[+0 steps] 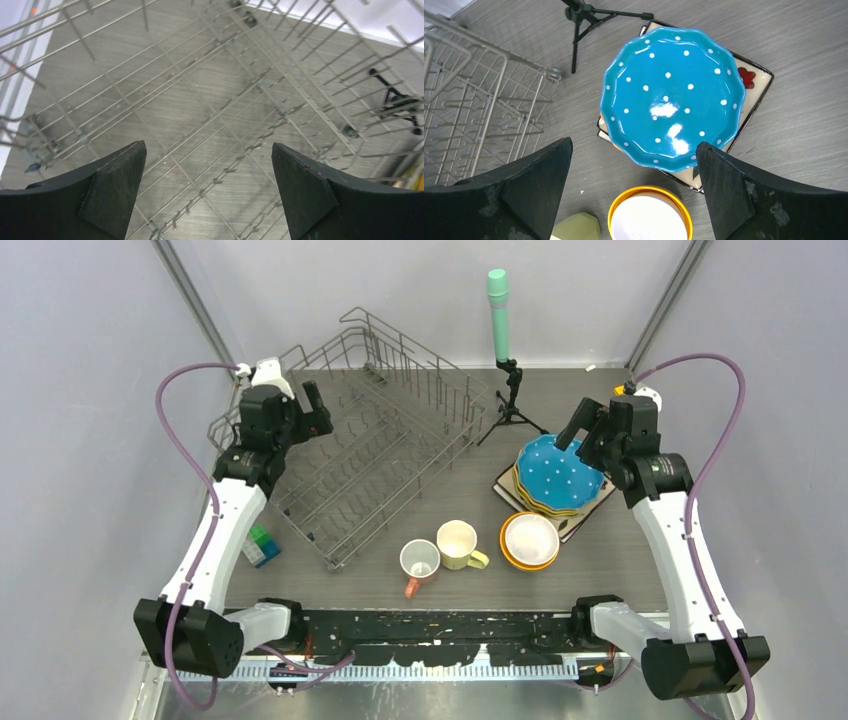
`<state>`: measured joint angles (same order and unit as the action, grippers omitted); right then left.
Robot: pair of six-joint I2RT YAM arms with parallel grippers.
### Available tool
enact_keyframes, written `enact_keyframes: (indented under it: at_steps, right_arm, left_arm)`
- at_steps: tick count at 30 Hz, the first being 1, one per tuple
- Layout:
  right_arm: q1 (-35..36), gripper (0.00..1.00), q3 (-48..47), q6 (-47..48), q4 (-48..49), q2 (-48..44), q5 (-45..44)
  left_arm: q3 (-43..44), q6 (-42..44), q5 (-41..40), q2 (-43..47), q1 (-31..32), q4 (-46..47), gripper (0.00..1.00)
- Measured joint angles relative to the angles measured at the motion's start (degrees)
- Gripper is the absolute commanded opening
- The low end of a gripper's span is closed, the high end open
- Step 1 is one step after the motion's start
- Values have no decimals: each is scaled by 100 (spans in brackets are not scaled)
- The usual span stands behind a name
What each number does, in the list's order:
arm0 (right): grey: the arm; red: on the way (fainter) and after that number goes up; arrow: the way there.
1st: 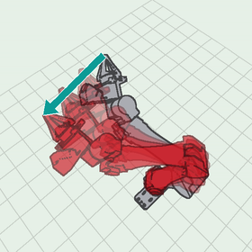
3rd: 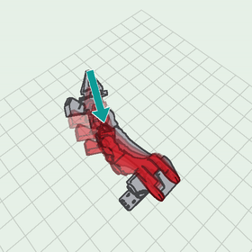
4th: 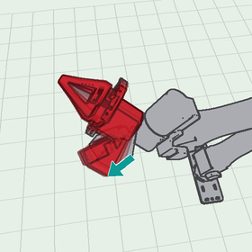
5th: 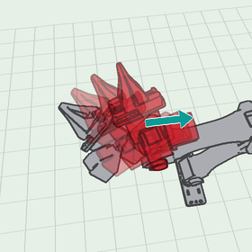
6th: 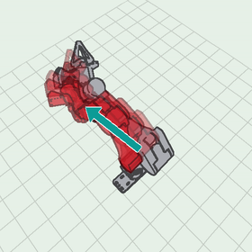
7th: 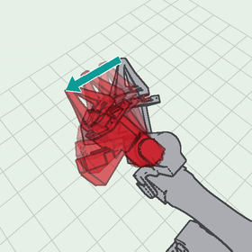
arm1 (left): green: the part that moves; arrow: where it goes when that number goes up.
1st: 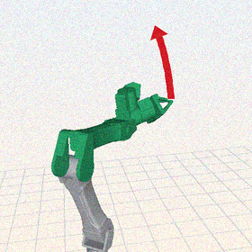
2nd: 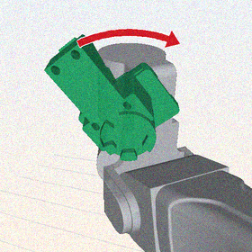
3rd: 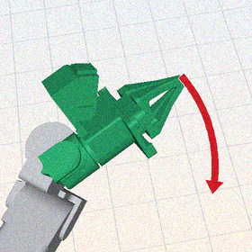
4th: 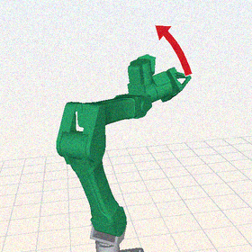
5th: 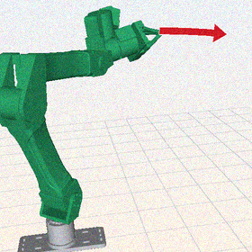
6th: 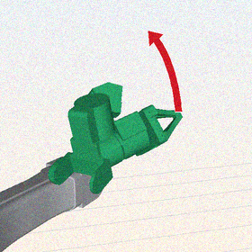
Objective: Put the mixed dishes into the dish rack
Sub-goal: Move the dish rack to the center of the board.
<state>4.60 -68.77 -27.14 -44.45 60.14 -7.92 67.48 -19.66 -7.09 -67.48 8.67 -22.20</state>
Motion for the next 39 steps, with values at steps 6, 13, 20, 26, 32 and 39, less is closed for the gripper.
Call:
enact_keyframes:
  at_steps: [6,13,20,26,32,39]
  right_arm:
    - [0,100,55,-507,-96,192,-341]
    - [-2,100,785,-1025,356,-251,-105]
    - [-2,100,1036,-1495,490,-144,654]
    - [0,100,883,-1700,-20,-33,1104]
    - [0,99,890,-1858,-590,-535,1320]
    - [-2,95,1318,-2181,-1158,-1792,1292]
  left_arm:
    - [-570,-107,-660,501,0,-33,100]
    - [-1266,-125,-424,1840,2,251,100]
    - [-1517,-654,-321,2507,0,85,100]
    - [-1513,-702,411,2677,0,-168,100]
    - [-1473,-765,1180,2404,0,-520,100]
    - [-1360,-868,1790,1871,0,-601,100]
